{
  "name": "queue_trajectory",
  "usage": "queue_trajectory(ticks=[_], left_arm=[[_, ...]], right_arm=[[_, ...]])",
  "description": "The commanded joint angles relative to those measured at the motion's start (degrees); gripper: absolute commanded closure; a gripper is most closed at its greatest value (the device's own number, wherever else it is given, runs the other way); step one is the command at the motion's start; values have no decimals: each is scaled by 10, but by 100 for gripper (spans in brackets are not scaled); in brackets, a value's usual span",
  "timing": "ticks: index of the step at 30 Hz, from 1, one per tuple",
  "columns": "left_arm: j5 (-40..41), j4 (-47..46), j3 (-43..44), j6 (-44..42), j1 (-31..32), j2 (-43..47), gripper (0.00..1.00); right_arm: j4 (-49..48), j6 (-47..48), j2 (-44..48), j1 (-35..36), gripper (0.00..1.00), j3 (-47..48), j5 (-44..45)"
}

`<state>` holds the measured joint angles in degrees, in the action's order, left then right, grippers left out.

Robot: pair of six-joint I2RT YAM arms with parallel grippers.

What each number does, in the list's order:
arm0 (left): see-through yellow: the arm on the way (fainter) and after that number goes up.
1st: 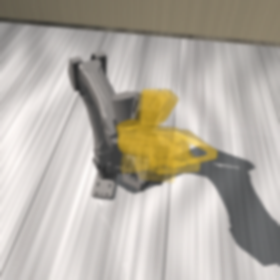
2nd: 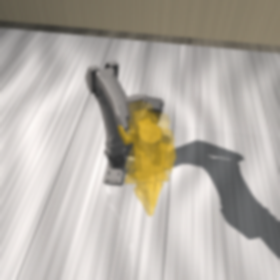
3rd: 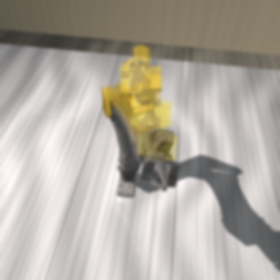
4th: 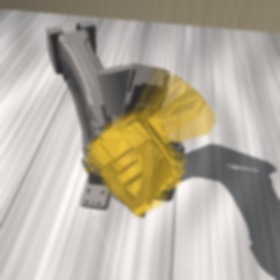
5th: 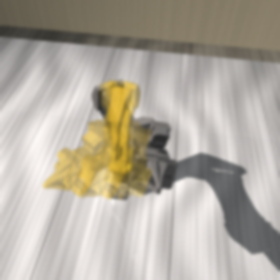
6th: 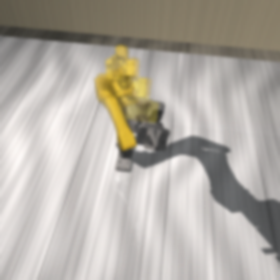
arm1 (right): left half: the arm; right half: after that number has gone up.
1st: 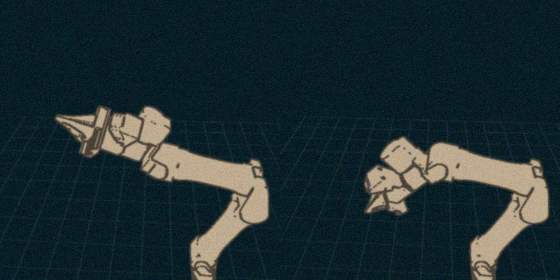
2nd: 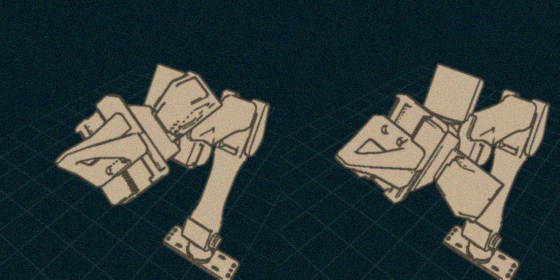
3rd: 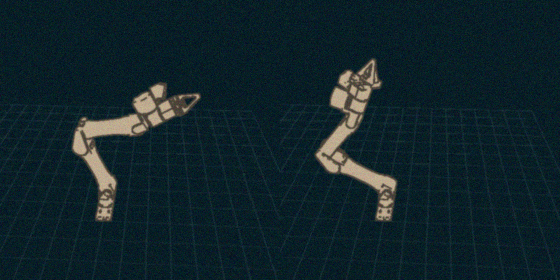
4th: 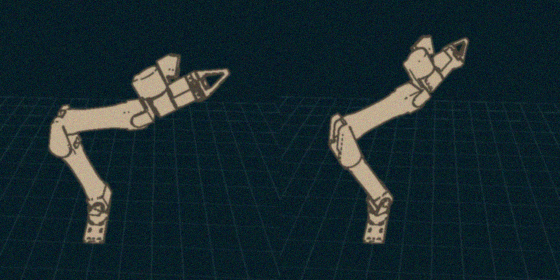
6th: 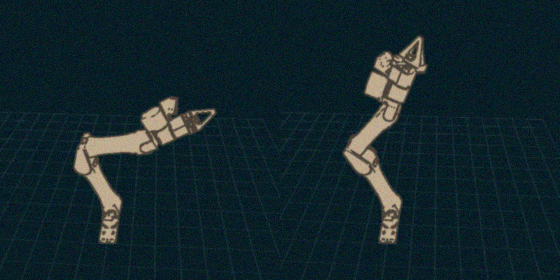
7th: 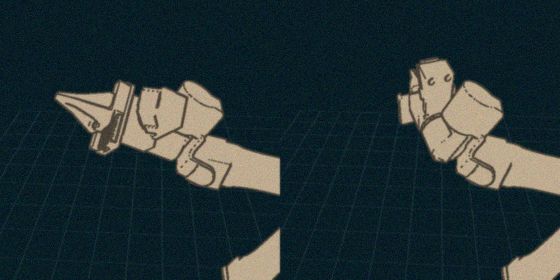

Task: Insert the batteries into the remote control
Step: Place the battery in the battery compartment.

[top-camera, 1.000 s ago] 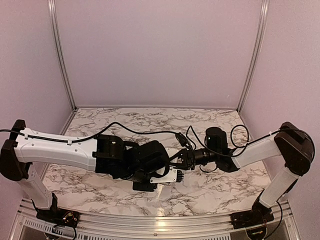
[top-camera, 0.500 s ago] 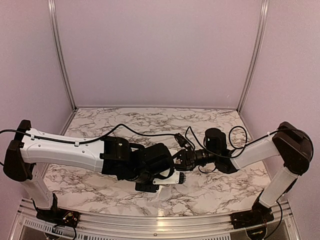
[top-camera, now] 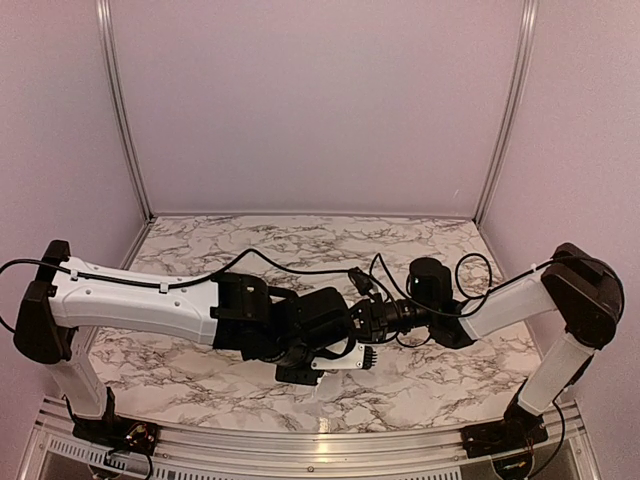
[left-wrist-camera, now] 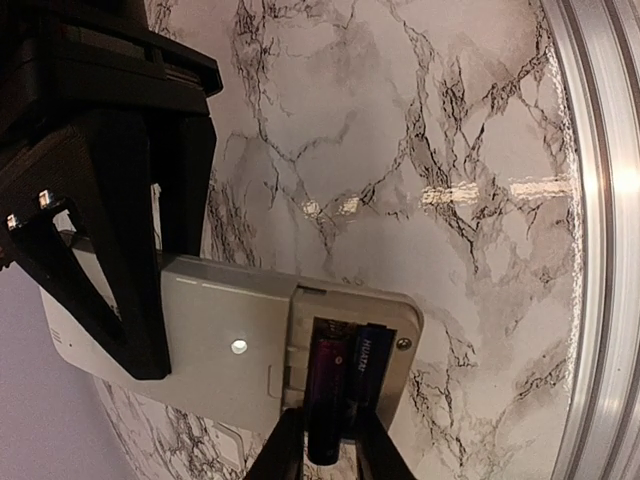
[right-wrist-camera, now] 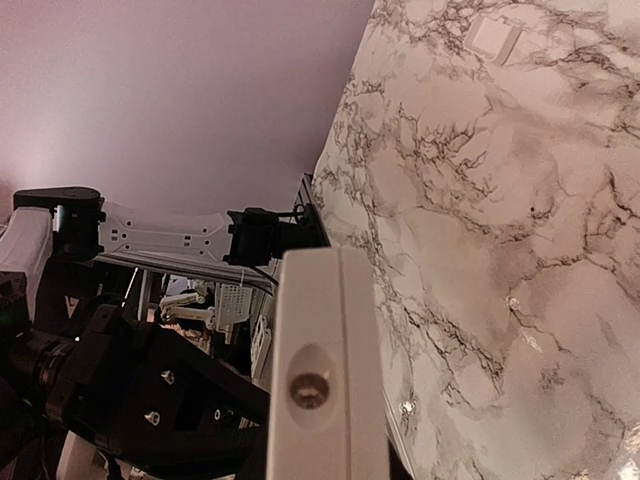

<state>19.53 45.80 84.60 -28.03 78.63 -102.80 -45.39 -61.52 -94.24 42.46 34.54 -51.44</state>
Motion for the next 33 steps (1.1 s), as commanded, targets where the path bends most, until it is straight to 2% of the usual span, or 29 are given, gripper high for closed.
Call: queue_trajectory(ticks=[1, 9, 13, 17, 21, 23, 24, 27, 30, 33], left_arm=[[-4, 8, 12, -1, 5, -2, 78], [13, 2, 0, 15, 5, 44, 61], [-3, -37, -21, 32, 4, 99, 53], [-15, -108, -79, 66, 4, 176, 45], [50, -227, -173, 150, -2, 265, 34], [68, -291, -231, 219, -10, 319, 23], [63, -319, -262, 255, -17, 346, 16], [-12, -380, -334, 345, -45, 415, 10], [-72, -429, -394, 411, -74, 464, 11], [-35, -452, -421, 454, -78, 483, 27]], right_arm=[[-29, -4, -3, 7, 100, 3, -2], [-23, 3, -3, 7, 100, 5, -5], [-20, 7, 0, 5, 100, 8, -5], [-20, 11, 10, -1, 100, 9, -2], [-31, 12, 23, -7, 100, 8, 1], [-36, 17, 29, -9, 100, 10, -1], [-43, 19, 32, -10, 100, 10, -1], [-59, 25, 38, -12, 100, 13, -8], [-65, 24, 42, -12, 100, 18, -12], [-66, 19, 45, -13, 100, 24, -6]])
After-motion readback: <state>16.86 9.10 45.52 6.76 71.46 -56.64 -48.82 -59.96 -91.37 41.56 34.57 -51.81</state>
